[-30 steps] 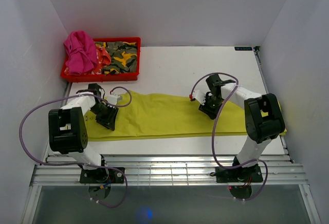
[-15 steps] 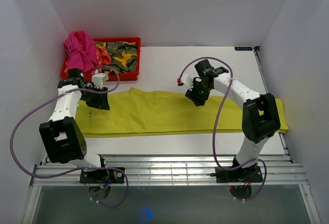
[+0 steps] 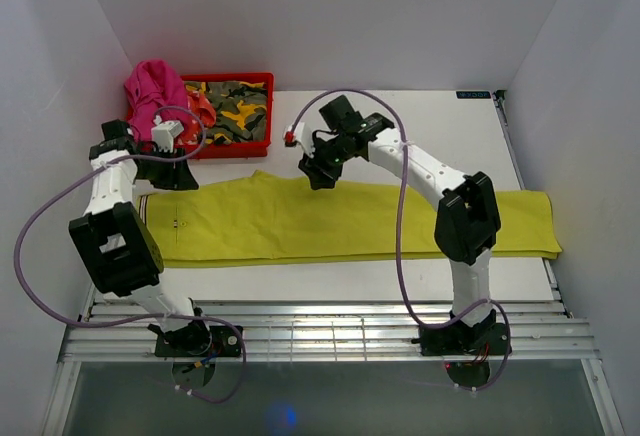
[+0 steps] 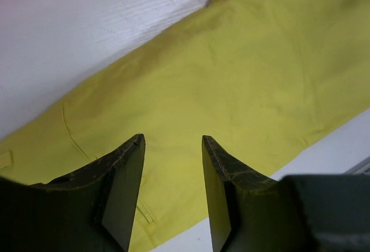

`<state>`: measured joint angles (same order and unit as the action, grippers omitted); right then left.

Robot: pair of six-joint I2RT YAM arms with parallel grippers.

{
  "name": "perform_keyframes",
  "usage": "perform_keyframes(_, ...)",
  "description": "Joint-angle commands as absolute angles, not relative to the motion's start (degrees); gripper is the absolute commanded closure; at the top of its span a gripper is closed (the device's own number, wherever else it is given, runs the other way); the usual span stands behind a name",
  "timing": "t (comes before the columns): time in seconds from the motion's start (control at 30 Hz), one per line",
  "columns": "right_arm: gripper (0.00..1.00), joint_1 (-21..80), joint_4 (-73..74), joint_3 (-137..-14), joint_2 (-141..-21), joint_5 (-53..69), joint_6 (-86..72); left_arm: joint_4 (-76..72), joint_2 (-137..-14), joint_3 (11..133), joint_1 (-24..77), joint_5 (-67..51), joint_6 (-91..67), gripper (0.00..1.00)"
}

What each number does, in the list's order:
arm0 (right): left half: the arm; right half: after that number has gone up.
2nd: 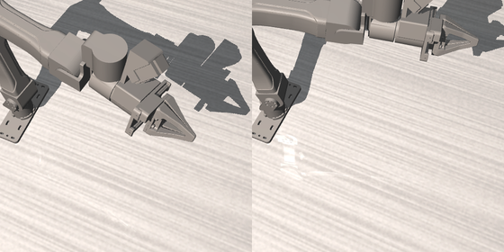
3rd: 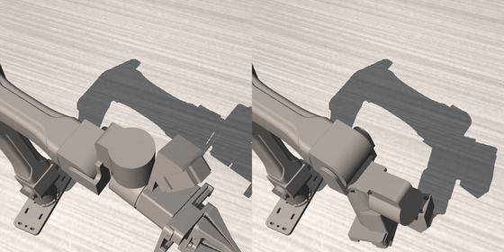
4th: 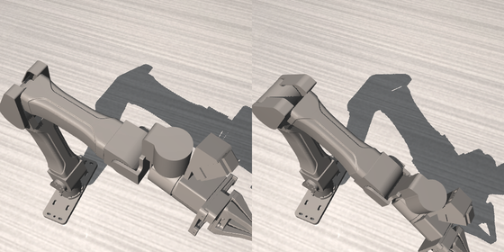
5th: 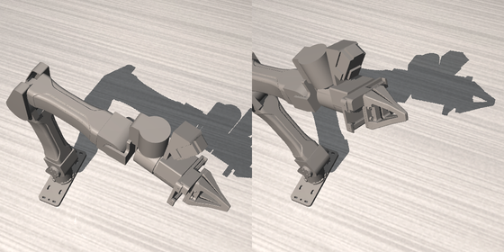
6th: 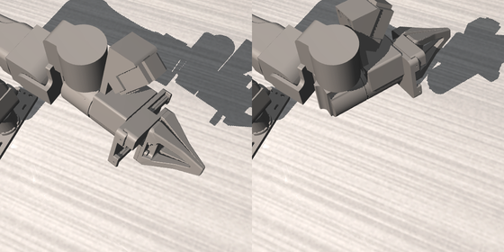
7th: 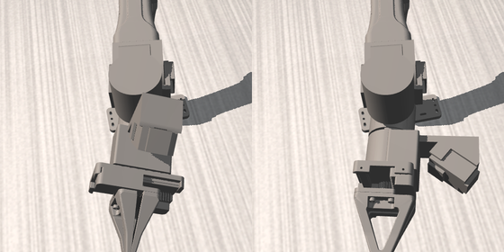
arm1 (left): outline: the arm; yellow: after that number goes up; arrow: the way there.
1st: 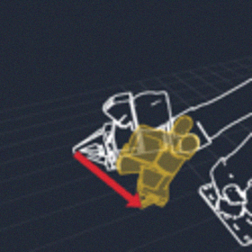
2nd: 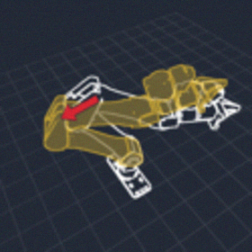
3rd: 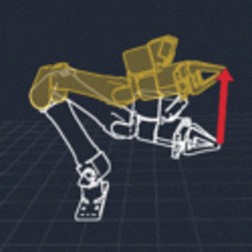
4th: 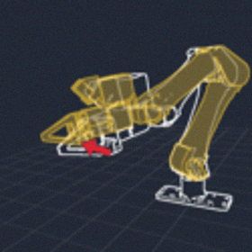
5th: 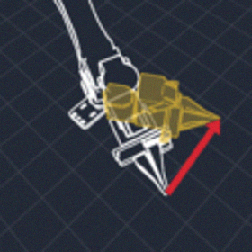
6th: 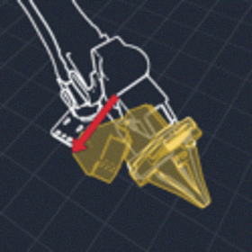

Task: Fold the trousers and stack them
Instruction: Fold the trousers

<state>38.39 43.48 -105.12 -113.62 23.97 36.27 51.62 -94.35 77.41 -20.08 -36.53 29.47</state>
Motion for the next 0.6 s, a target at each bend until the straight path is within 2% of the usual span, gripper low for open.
perform_keyframes(0.0,0.48,45.6,42.7,-102.8,-113.3,25.6,35.2,59.0,-92.9,77.3,-26.4,-46.7,33.0,0.45)
perform_keyframes(0.1,0.51,52.4,37.4,-97.8,-112.2,19.5,35.3,67.5,-93.5,77.0,-33.1,-47.7,38.3,0.45)
perform_keyframes(0.33,0.49,62.8,31.8,-97.1,-117.0,14.7,32.6,77.3,-93.3,73.8,-51.0,-44.9,49.7,0.42)
perform_keyframes(0.57,0.48,65.7,27.1,-101.8,-124.2,10.3,30.7,77.6,-90.5,70.9,-55.4,-42.1,53.5,0.39)
